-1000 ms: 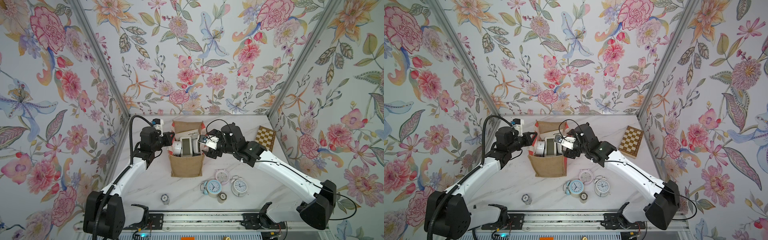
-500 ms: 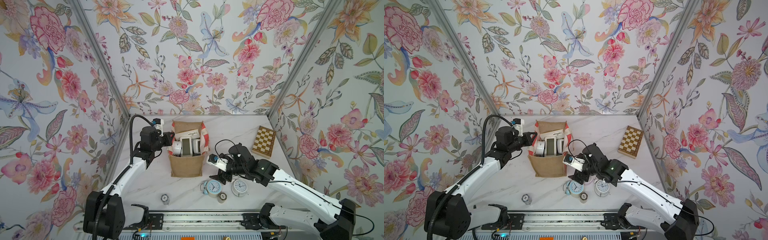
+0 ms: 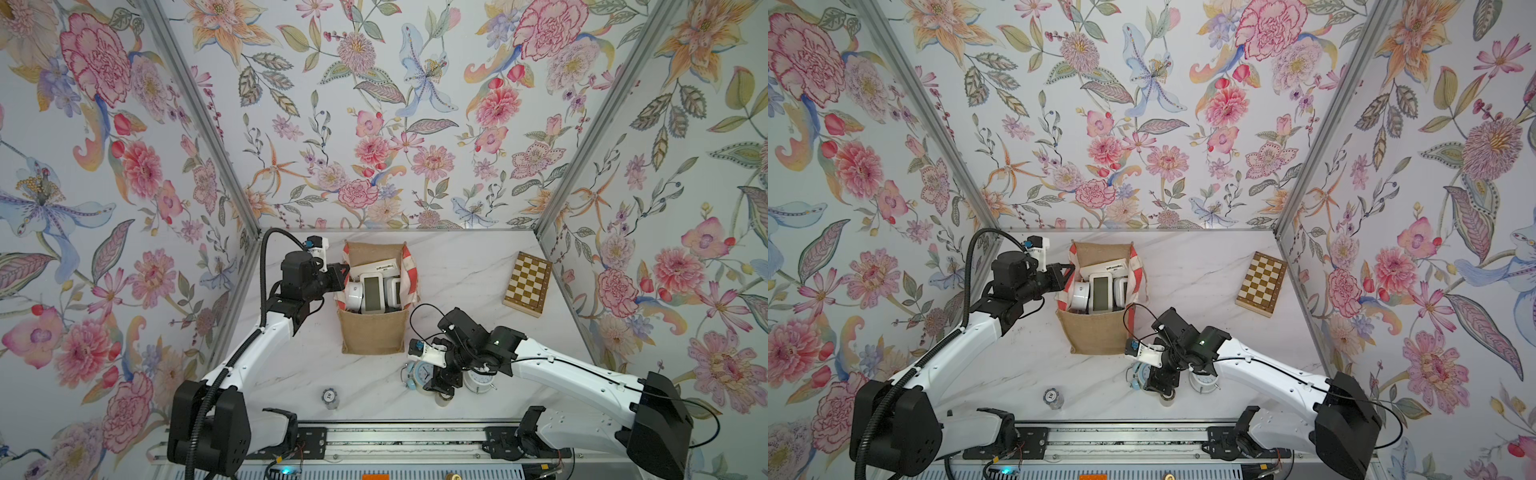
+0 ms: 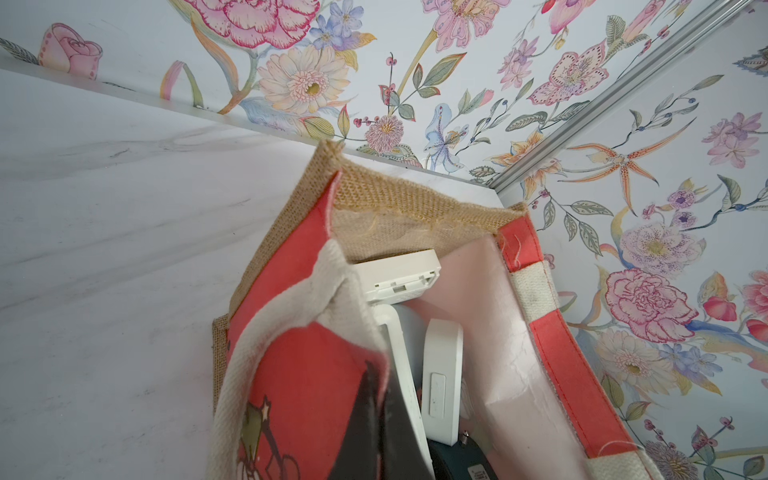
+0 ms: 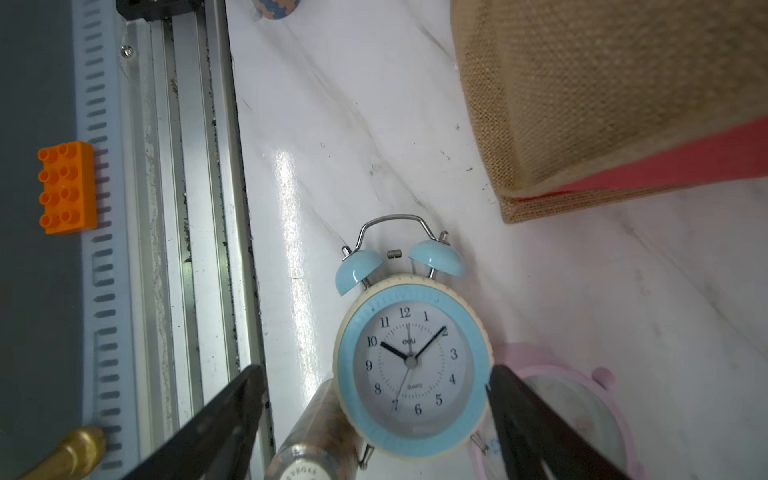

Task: Put the alarm clock into the canvas bag
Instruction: Pick up the alarm from the center of the board.

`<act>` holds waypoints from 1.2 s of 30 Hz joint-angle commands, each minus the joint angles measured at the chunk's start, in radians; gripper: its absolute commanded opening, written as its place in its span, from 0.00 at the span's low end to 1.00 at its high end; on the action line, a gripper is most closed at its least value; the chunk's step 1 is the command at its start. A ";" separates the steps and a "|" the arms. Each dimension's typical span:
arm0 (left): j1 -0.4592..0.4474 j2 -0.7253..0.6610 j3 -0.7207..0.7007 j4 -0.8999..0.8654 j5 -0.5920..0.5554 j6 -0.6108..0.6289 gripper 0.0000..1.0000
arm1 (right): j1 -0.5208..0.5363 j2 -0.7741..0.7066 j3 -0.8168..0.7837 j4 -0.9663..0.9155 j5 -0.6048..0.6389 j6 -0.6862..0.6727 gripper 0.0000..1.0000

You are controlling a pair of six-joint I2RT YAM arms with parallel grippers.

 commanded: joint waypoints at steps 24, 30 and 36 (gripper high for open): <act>-0.011 -0.002 0.059 0.053 0.016 0.018 0.00 | 0.096 0.289 0.175 -0.164 0.270 -0.167 0.90; -0.011 -0.003 0.060 0.050 0.016 0.020 0.00 | 0.096 0.332 0.184 -0.163 0.281 -0.171 0.85; -0.011 -0.001 0.063 0.048 0.016 0.021 0.00 | 0.095 0.320 0.192 -0.164 0.267 -0.172 0.75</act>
